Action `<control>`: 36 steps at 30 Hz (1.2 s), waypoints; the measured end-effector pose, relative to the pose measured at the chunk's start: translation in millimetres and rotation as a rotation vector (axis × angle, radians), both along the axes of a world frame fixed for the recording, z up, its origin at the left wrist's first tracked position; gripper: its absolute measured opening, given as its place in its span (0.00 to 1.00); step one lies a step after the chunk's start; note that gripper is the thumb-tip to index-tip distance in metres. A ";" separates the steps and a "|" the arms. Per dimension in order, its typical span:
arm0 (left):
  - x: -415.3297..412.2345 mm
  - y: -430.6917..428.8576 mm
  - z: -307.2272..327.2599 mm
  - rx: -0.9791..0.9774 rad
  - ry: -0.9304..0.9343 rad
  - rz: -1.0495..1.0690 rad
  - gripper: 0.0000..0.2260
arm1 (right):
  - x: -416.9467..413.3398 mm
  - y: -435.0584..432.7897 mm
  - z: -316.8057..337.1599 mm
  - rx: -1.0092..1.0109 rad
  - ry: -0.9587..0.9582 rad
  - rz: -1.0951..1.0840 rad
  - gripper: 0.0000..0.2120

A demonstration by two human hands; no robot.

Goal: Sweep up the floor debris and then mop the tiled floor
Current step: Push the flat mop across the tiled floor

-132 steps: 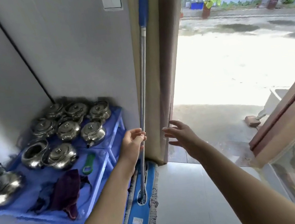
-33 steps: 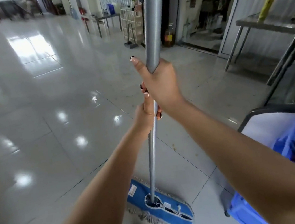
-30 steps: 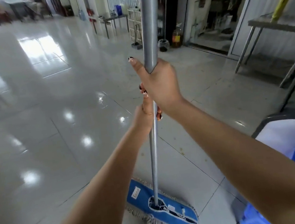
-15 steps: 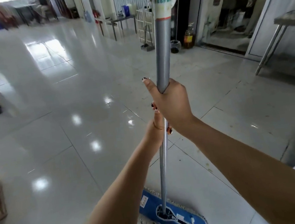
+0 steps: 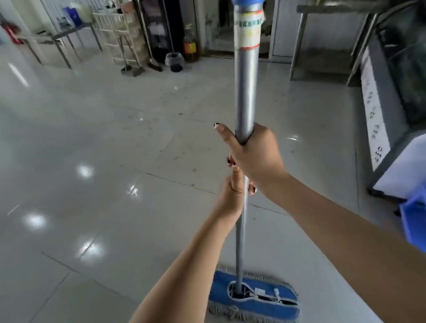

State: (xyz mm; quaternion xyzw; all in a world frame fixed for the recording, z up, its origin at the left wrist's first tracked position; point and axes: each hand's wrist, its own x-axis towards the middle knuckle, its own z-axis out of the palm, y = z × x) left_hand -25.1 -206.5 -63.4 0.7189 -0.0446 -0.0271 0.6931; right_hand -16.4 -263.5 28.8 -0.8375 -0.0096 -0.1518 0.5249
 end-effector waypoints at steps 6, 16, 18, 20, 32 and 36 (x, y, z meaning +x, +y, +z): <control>-10.7 20.4 -19.8 -0.004 0.050 -0.183 0.25 | -15.1 15.4 -28.7 0.043 0.145 -0.124 0.25; -36.0 16.1 -35.1 0.235 0.198 -0.370 0.28 | -52.9 -24.7 -36.2 0.028 0.243 -0.090 0.23; -40.0 8.7 -41.2 0.289 0.239 -0.383 0.28 | -63.0 -38.3 -37.8 0.030 0.254 -0.107 0.23; -46.3 -0.5 -44.6 0.271 0.284 -0.371 0.27 | -73.6 -51.4 -36.3 -0.063 0.290 -0.134 0.26; -39.1 -0.7 -68.3 0.039 1.058 -0.364 0.26 | -96.2 -80.1 -14.3 -0.313 0.811 0.100 0.24; -40.6 11.9 -74.8 -0.130 1.191 -0.407 0.14 | -98.7 -85.4 -13.0 -0.213 0.988 0.360 0.17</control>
